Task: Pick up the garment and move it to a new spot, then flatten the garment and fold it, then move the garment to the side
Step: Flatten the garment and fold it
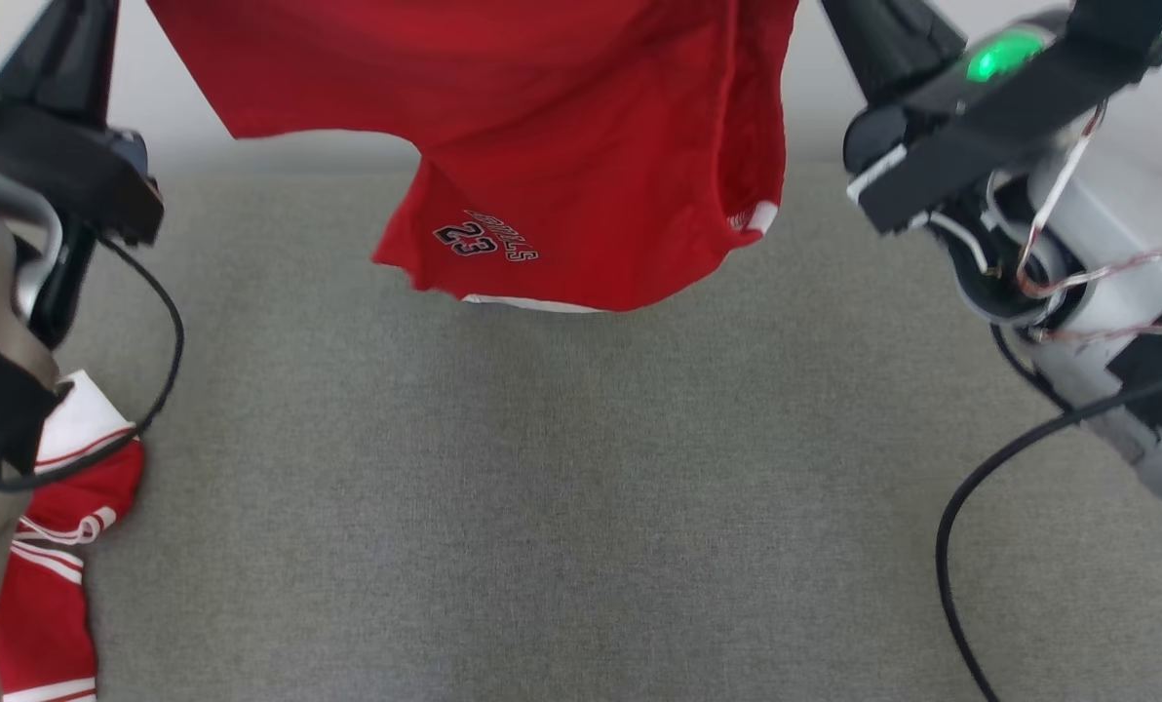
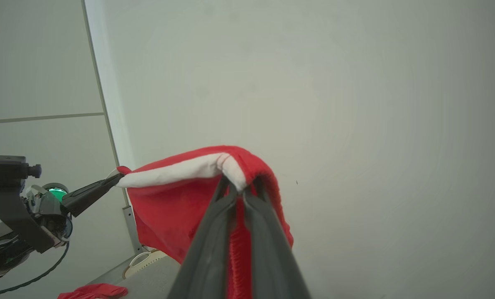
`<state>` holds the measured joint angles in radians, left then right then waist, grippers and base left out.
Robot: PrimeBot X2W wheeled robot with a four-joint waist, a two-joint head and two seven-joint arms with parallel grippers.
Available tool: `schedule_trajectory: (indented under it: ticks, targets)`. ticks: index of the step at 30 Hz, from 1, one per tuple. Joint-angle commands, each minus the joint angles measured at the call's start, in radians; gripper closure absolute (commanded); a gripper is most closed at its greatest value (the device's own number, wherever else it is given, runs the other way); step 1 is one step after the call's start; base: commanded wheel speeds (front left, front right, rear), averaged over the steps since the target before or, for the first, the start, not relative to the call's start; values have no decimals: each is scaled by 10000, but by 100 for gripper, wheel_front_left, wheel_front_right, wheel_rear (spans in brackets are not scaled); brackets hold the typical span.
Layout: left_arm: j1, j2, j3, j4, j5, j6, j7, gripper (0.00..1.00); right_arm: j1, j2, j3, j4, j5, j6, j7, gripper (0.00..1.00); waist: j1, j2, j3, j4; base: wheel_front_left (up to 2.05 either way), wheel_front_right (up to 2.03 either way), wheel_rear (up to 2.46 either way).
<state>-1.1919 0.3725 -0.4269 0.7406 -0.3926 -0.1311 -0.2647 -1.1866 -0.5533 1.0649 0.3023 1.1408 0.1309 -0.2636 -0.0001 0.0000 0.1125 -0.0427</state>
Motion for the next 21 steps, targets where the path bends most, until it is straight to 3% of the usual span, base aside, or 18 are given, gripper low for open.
schedule_trajectory:
  ticks: [1, 12, 15, 19, 21]
  targets:
    - [-237, 57, -90, 129, 79, 9, 0, 100, -334, -5, 178, 203, 120, -3, -8, 100, 1, 0, 483, 77, 0, 0, 0]
    - [-2886, -396, -532, 1452, 279, 101, 8, 100, -3429, 616, 1099, 2818, 304, -3, 39, 100, 1, 0, 2972, 190, 0, 0, 0]
    - [-3929, -404, -510, 1023, 761, 447, 1, 100, -4497, 818, 820, 3634, -171, -3, -13, 100, 1, 0, 3642, 194, 0, 0, 0]
    - [-4794, -281, -81, 25, 1297, 1130, -1, 100, -5423, 1116, -654, 4150, -1419, -3, -19, 100, 1, 0, 4195, 239, 0, 0, 0]
    - [-4912, -225, 50, -381, 1534, 1214, -2, 100, -5374, 1256, -1451, 4220, -1994, -3, -18, 100, 1, 0, 4256, 225, 0, 0, 0]
